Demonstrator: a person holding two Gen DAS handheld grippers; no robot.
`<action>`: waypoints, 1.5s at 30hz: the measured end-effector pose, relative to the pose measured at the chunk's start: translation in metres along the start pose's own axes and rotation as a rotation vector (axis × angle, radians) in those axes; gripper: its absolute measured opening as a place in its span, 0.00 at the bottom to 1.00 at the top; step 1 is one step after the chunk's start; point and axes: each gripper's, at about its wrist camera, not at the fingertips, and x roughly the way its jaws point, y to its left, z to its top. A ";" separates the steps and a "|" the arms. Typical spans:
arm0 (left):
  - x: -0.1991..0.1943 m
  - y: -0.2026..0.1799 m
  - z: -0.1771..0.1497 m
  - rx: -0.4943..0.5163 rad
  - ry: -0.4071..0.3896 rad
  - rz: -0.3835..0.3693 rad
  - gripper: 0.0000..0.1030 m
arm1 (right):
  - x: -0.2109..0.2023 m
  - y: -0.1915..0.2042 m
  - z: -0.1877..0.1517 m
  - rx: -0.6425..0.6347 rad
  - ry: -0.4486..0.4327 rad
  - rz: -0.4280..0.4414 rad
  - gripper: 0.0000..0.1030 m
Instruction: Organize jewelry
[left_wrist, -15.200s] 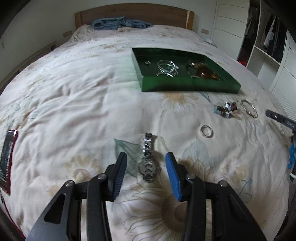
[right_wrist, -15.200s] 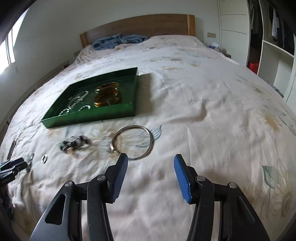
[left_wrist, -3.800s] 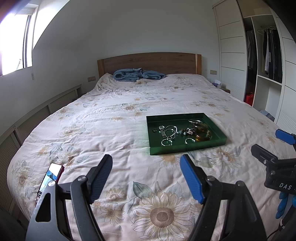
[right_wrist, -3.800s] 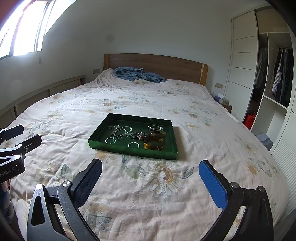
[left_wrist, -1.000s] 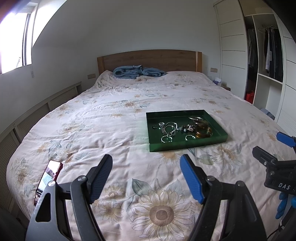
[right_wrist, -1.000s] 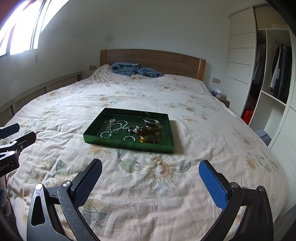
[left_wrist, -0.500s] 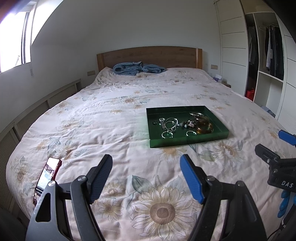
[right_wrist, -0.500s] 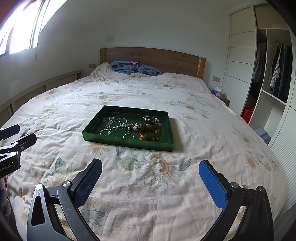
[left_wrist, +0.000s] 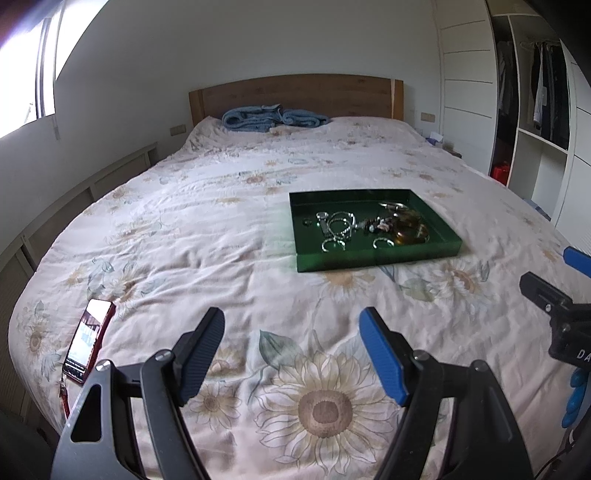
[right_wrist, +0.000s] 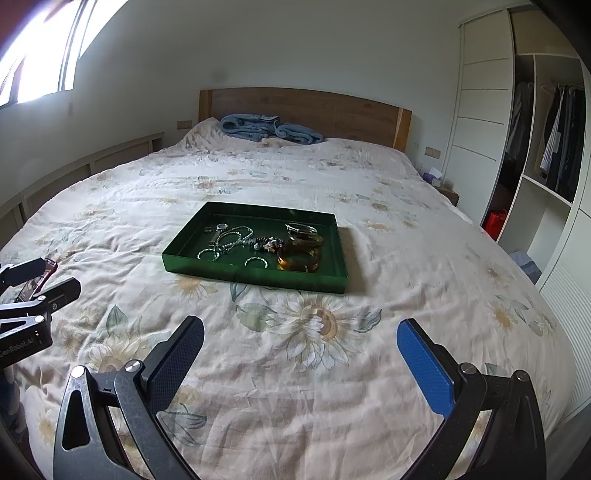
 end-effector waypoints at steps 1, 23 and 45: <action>0.001 0.000 -0.001 0.001 0.005 0.000 0.72 | 0.000 0.000 0.000 0.001 0.002 0.000 1.00; 0.009 0.003 -0.003 -0.013 0.028 0.005 0.72 | 0.003 -0.001 -0.002 -0.007 0.005 -0.005 1.00; 0.009 0.006 -0.003 -0.015 0.029 0.003 0.72 | 0.005 -0.003 -0.003 -0.001 0.012 -0.015 1.00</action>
